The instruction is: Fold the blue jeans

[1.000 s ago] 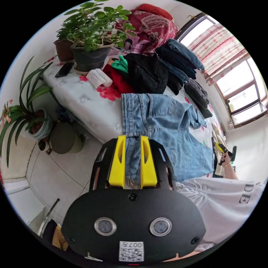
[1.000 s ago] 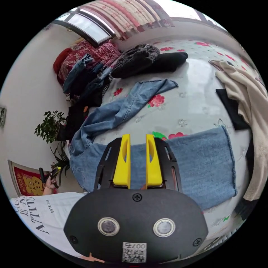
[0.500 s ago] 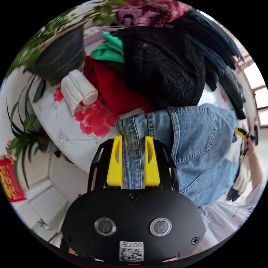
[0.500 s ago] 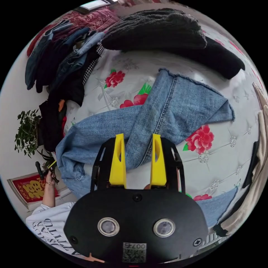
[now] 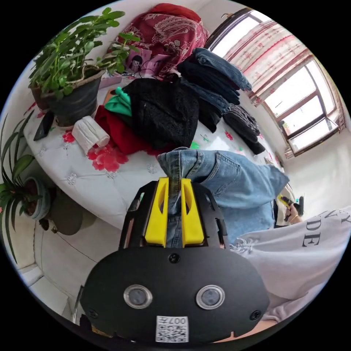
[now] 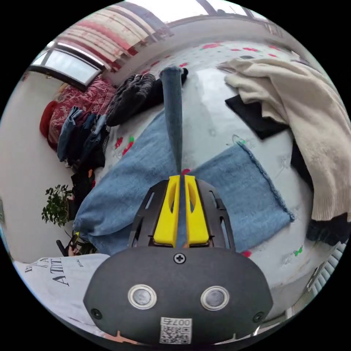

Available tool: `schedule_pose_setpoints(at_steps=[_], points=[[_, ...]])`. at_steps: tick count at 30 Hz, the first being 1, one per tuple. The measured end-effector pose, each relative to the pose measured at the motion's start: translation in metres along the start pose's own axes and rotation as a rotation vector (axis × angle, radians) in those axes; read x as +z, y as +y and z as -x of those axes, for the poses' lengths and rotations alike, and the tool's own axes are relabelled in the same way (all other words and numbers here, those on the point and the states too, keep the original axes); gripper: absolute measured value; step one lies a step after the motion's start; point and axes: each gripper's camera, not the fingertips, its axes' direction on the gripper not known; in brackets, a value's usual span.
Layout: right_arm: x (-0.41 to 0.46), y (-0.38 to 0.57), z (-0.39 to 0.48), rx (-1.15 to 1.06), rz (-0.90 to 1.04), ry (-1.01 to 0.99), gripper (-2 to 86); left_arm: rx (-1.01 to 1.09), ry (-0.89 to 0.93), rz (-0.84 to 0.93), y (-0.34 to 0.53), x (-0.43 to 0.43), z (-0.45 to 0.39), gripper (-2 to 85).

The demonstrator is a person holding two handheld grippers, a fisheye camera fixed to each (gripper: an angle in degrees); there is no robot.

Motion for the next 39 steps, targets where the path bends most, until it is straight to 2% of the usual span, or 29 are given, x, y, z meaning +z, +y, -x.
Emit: schedule_pose_setpoints(at_steps=[2, 5, 9, 13, 16, 19, 21, 23, 24, 27, 32, 34, 36, 39], points=[[-0.004, 0.034, -0.046, 0.13, -0.019, 0.015, 2.8, -0.041, -0.015, 0.028, 0.008, -0.004, 0.004, 7.9], [-0.009, 0.05, -0.063, 0.183, -0.114, -0.007, 4.5, -0.066, -0.056, 0.015, 0.008, -0.02, 0.004, 9.1], [0.018, 0.013, -0.031, 0.018, -0.048, 0.024, 6.3, -0.034, -0.085, -0.014, -0.018, -0.029, 0.003, 11.5], [0.075, -0.049, 0.03, -0.199, 0.056, 0.113, 7.8, -0.033, -0.057, 0.029, -0.058, -0.006, 0.007, 13.8], [0.123, -0.087, 0.067, -0.29, 0.128, 0.174, 7.9, -0.031, -0.093, 0.133, -0.091, 0.029, 0.008, 16.1], [0.167, -0.105, 0.084, -0.281, 0.117, 0.312, 6.6, -0.082, -0.125, 0.235, -0.113, 0.066, 0.018, 17.2], [0.205, -0.108, 0.079, -0.237, 0.204, 0.329, 4.9, -0.134, -0.118, 0.339, -0.123, 0.094, 0.024, 14.0], [0.211, -0.092, 0.092, -0.287, 0.099, 0.382, 1.9, -0.108, -0.162, 0.418, -0.126, 0.109, 0.022, 9.6], [0.217, -0.091, 0.093, -0.295, 0.135, 0.416, 1.2, -0.047, -0.186, 0.427, -0.126, 0.11, 0.017, 6.9], [0.212, -0.098, 0.101, -0.384, 0.189, 0.414, 0.3, -0.013, -0.089, 0.374, -0.12, 0.087, 0.02, 3.5], [0.086, -0.126, 0.102, -0.329, -0.182, 0.194, 0.4, 0.009, 0.162, 0.03, -0.079, -0.016, 0.025, 2.7], [0.066, -0.136, 0.103, -0.322, -0.199, 0.16, 1.1, 0.032, 0.182, -0.018, -0.063, -0.034, 0.025, 3.3], [0.072, -0.141, 0.101, -0.311, -0.137, 0.168, 3.0, 0.001, 0.151, -0.001, -0.052, -0.028, 0.035, 4.5], [0.13, -0.132, 0.09, -0.307, 0.102, 0.193, 6.7, -0.08, 0.117, 0.0, -0.054, -0.01, 0.054, 6.5]])
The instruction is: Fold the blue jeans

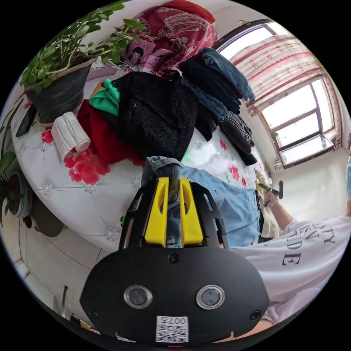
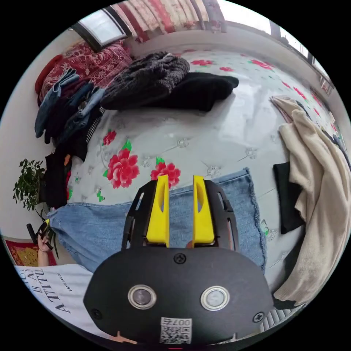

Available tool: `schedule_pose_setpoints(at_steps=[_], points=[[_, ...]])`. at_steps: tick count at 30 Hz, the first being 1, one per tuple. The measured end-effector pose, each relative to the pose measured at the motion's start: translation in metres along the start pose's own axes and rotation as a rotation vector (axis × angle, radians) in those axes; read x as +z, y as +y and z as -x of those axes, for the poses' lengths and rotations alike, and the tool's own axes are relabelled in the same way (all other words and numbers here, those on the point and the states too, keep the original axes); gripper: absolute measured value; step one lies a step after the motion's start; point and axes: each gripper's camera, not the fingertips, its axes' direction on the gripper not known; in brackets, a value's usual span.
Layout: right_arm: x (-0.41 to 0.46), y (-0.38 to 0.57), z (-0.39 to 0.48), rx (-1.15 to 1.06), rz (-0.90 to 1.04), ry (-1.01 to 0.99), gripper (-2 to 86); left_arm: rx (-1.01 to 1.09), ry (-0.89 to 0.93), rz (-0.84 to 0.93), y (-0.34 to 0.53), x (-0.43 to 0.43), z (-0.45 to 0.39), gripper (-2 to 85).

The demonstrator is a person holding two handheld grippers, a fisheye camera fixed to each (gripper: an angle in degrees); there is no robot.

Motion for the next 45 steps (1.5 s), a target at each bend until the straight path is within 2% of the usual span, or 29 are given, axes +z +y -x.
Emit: schedule_pose_setpoints(at_steps=[3, 4, 7, 9, 11, 13, 15, 19, 21, 22, 25, 27, 29, 33, 39, 41, 45], points=[[0.066, 0.019, 0.002, 0.015, 0.227, 0.049, 7.5, -0.018, 0.017, -0.011, -0.019, 0.012, 0.009, 12.5], [0.06, 0.031, 0.016, -0.041, 0.092, 0.173, 6.1, -0.017, 0.007, 0.001, -0.025, 0.016, 0.01, 13.2], [0.07, 0.037, 0.038, -0.112, 0.08, 0.253, 2.6, 0.019, -0.095, 0.11, -0.052, 0.05, 0.01, 15.1], [0.07, 0.031, 0.04, -0.133, 0.106, 0.262, 1.1, -0.004, -0.122, 0.255, -0.068, 0.095, 0.018, 11.6], [0.061, 0.022, 0.031, -0.114, 0.121, 0.213, 0.3, -0.032, -0.207, 0.287, -0.075, 0.112, 0.021, 6.0], [0.04, 0.016, 0.022, -0.081, 0.05, 0.17, 0.0, -0.005, -0.215, 0.301, -0.081, 0.114, 0.02, 4.0], [0.011, 0.01, 0.02, -0.069, -0.058, 0.121, -0.1, 0.023, -0.142, 0.198, -0.081, 0.089, 0.015, 2.7], [-0.042, -0.014, 0.058, -0.186, -0.28, 0.186, 0.0, 0.058, -0.123, -0.083, -0.061, 0.038, -0.004, 2.8], [-0.053, -0.032, 0.072, -0.176, -0.363, 0.182, 0.1, -0.039, -0.127, -0.206, -0.054, 0.031, 0.002, 3.7], [-0.052, -0.048, 0.079, -0.159, -0.379, 0.169, 0.4, -0.055, -0.133, -0.215, -0.055, 0.036, 0.005, 3.9], [-0.019, -0.085, 0.087, -0.089, -0.176, 0.156, 1.5, -0.094, -0.174, -0.107, -0.068, 0.08, 0.017, 6.2], [-0.015, -0.082, 0.086, -0.102, -0.122, 0.108, 2.5, -0.111, -0.214, -0.048, -0.075, 0.087, 0.019, 7.4], [-0.03, -0.052, 0.073, -0.118, -0.137, 0.011, 3.6, -0.099, -0.226, -0.068, -0.072, 0.075, 0.016, 8.3], [-0.049, 0.031, 0.02, -0.054, -0.107, -0.019, 5.0, -0.146, -0.293, -0.119, -0.03, 0.036, 0.018, 8.5], [-0.088, 0.205, -0.118, 0.34, -0.016, 0.116, 7.7, -0.31, -0.312, -0.031, 0.069, 0.022, 0.035, 10.1], [-0.101, 0.266, -0.165, 0.53, -0.014, 0.092, 8.5, -0.392, -0.287, -0.017, 0.097, 0.022, 0.042, 10.8], [-0.095, 0.312, -0.204, 0.675, -0.013, 0.007, 8.7, -0.602, -0.196, -0.053, 0.15, 0.028, 0.065, 11.5]])
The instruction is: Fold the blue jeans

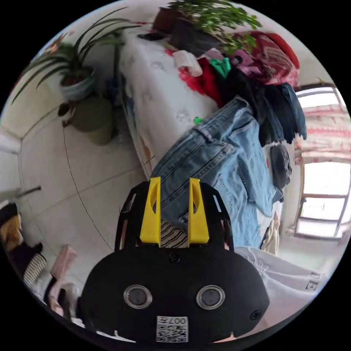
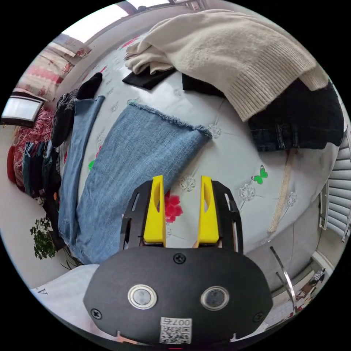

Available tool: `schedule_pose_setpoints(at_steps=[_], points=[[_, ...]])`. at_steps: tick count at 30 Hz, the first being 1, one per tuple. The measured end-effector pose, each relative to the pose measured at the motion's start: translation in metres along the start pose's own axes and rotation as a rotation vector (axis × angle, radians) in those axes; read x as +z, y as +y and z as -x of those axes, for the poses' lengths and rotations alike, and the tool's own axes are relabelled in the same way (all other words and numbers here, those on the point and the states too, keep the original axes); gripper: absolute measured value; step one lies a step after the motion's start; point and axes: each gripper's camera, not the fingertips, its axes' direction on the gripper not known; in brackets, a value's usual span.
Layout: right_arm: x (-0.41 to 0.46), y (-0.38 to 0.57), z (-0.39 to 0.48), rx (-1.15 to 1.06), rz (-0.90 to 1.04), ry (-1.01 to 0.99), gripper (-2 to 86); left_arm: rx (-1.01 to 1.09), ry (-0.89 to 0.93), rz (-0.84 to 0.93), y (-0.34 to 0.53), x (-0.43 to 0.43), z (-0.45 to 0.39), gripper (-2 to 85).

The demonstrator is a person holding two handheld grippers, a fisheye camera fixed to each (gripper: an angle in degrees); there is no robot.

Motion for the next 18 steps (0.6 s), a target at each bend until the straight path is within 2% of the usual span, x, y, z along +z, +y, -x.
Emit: schedule_pose_setpoints(at_steps=[2, 3, 6, 8, 11, 12, 13, 15, 18], points=[[0.013, -0.002, -0.004, 0.007, 0.013, -0.008, 8.1, -0.146, 0.01, 0.033, 0.012, 0.016, 0.026, 12.3], [0.012, -0.002, -0.001, 0.002, -0.003, 0.026, 7.8, -0.235, 0.076, 0.048, 0.02, 0.028, 0.04, 13.3], [0.018, -0.009, 0.018, -0.067, -0.012, 0.083, 6.3, -0.307, 0.266, 0.064, 0.03, 0.058, 0.047, 13.4], [0.02, -0.017, 0.034, -0.174, 0.004, 0.026, 4.5, -0.291, 0.303, 0.061, 0.028, 0.07, 0.038, 11.4], [0.024, -0.027, 0.044, -0.242, 0.038, 0.123, 1.4, -0.273, 0.319, 0.054, 0.024, 0.071, 0.032, 6.1], [0.021, -0.028, 0.046, -0.272, 0.043, 0.113, 1.0, -0.264, 0.289, 0.069, 0.024, 0.066, 0.029, 2.1], [0.008, -0.028, 0.047, -0.336, 0.03, 0.094, 0.6, -0.242, 0.254, 0.068, 0.025, 0.061, 0.025, 1.7], [-0.025, -0.019, 0.047, -0.434, -0.055, 0.074, 0.2, -0.069, 0.21, 0.075, 0.032, 0.041, 0.006, 0.5], [-0.064, 0.007, 0.039, -0.537, -0.158, 0.211, -0.1, 0.094, 0.183, 0.108, 0.061, 0.022, -0.002, -0.1]])
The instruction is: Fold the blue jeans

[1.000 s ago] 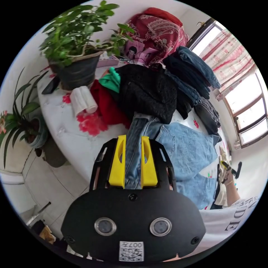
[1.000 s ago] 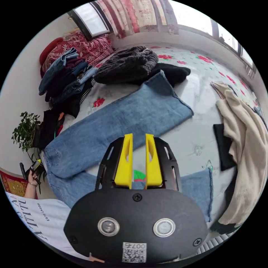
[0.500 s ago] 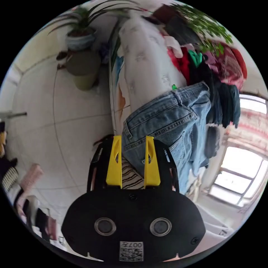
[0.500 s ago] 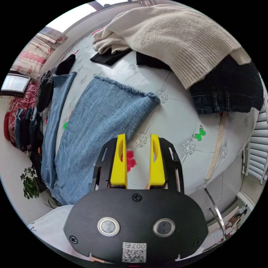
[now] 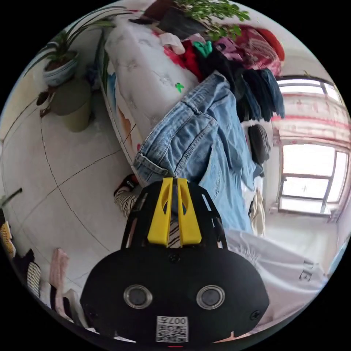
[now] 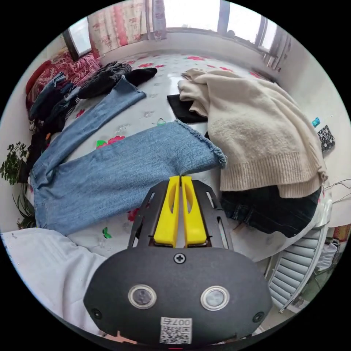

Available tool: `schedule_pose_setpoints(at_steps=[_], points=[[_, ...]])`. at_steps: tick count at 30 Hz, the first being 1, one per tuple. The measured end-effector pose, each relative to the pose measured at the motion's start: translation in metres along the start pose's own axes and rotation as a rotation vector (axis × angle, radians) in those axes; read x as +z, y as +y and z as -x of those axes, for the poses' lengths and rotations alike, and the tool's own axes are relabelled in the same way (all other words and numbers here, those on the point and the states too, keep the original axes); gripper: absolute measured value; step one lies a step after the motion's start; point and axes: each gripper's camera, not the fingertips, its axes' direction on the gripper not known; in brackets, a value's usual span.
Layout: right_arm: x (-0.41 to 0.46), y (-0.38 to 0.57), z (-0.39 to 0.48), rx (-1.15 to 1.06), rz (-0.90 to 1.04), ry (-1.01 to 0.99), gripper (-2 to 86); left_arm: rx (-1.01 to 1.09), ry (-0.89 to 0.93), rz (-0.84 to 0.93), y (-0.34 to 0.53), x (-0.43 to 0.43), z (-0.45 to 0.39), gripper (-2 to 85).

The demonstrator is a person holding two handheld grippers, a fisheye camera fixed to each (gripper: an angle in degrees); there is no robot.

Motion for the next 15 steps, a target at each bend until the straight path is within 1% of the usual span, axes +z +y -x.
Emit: schedule_pose_setpoints(at_steps=[2, 3, 5, 6, 7, 9, 11, 12, 14, 15], points=[[0.016, 0.021, -0.005, -0.04, 0.077, 0.13, -0.1, 0.021, -0.021, 0.046, 0.022, 0.005, 0.005, -0.1], [0.026, 0.025, -0.008, -0.025, 0.11, 0.142, -0.1, -0.003, -0.034, 0.067, 0.036, 0.013, 0.011, -0.1], [0.061, 0.041, -0.029, 0.124, 0.243, 0.143, 0.0, -0.051, -0.03, 0.061, 0.053, 0.02, 0.021, 0.1], [0.063, 0.044, -0.032, 0.162, 0.243, 0.154, 0.0, -0.082, -0.02, 0.031, 0.061, 0.018, 0.026, 0.1], [0.057, 0.051, -0.032, 0.206, 0.194, 0.183, 0.1, -0.093, -0.018, 0.012, 0.065, 0.016, 0.028, 0.0], [0.033, 0.058, -0.019, 0.196, 0.043, 0.225, 0.2, -0.104, -0.086, -0.087, 0.075, -0.005, 0.026, 2.4], [0.003, 0.058, 0.01, 0.143, -0.17, 0.227, 0.6, -0.056, -0.142, -0.139, 0.072, -0.022, 0.018, 5.1], [0.001, 0.054, 0.018, 0.118, -0.198, 0.2, 0.8, -0.011, -0.18, -0.167, 0.066, -0.03, 0.01, 5.9], [0.005, 0.025, 0.051, 0.005, -0.187, 0.011, 2.3, 0.057, -0.218, -0.203, 0.049, -0.036, -0.005, 7.2], [0.007, 0.015, 0.06, -0.015, -0.18, -0.04, 2.7, 0.095, -0.235, -0.221, 0.034, -0.035, -0.015, 8.2]])
